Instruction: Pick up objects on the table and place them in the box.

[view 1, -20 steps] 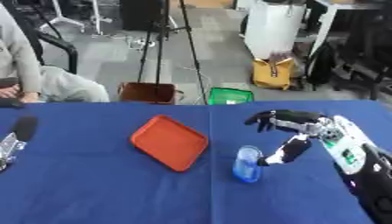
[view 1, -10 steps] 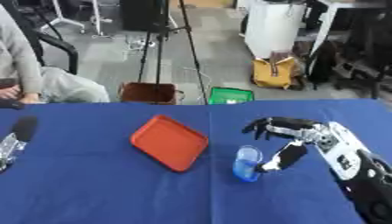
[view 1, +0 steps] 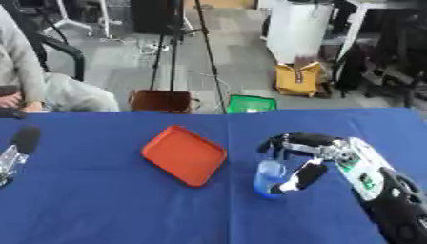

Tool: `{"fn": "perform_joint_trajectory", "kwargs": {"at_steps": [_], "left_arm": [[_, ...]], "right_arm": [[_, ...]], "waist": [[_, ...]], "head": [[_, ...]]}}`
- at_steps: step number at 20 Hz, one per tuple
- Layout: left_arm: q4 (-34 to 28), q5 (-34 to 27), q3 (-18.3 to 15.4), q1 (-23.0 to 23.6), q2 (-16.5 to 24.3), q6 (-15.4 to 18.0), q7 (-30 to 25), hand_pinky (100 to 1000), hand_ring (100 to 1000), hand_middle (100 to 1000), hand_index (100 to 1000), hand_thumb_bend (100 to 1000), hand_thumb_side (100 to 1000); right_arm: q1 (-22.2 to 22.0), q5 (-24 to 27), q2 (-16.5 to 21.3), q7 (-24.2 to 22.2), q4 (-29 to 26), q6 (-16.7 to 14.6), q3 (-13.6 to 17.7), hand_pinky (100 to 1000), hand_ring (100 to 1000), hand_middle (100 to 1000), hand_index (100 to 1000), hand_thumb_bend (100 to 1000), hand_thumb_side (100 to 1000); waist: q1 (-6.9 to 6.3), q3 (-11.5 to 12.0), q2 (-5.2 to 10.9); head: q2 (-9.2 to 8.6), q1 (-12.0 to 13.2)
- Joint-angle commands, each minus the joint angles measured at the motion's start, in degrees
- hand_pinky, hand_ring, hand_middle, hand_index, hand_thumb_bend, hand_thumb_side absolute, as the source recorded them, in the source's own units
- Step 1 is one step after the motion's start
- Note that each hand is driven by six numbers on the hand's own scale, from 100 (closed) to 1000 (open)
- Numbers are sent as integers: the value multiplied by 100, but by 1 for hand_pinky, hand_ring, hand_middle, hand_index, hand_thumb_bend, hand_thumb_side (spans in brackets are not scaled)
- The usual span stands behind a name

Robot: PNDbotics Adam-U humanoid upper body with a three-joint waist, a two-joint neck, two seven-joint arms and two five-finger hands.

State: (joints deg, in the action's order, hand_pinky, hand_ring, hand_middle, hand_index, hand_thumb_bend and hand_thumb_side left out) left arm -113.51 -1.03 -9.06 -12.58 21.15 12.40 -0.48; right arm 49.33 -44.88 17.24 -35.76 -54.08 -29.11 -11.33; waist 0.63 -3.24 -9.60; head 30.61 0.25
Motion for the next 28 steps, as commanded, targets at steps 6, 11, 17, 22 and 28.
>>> {"fn": "perform_joint_trajectory", "kwargs": {"at_steps": [6, 11, 17, 22, 28], "left_arm": [[-108, -8, -46, -31, 117, 5, 12, 621, 793, 903, 970, 541, 256], [-108, -13, -44, -36, 119, 2, 13, 621, 793, 903, 970, 533, 259], [-108, -16, -45, -42, 124, -10, 19, 621, 793, 904, 970, 529, 261], [-108, -26, -32, -56, 126, -16, 15, 621, 793, 904, 970, 525, 265], [-108, -75, 1, -117, 122, -9, 4, 621, 792, 901, 968, 529, 265]], "right_arm": [[45, -391, 1, -1339, -70, -1775, -69, 423, 593, 747, 855, 562, 353], [35, -563, -39, -1136, -46, -1840, -91, 255, 475, 642, 789, 466, 201], [59, -611, -74, -873, -36, -1845, -68, 223, 458, 626, 778, 404, 109], [256, -359, -207, -693, -197, -1864, -46, 207, 453, 618, 776, 331, 137], [632, -336, -482, -98, -316, -1612, 74, 193, 449, 613, 764, 424, 100]], "waist": [[-22, -20, 115], [-20, -17, 116], [-8, -1, 114], [-6, 27, 124], [-13, 166, 121]], "head": [[-11, -15], [-19, -19], [-22, -20], [-20, -38], [-54, -119]]}}
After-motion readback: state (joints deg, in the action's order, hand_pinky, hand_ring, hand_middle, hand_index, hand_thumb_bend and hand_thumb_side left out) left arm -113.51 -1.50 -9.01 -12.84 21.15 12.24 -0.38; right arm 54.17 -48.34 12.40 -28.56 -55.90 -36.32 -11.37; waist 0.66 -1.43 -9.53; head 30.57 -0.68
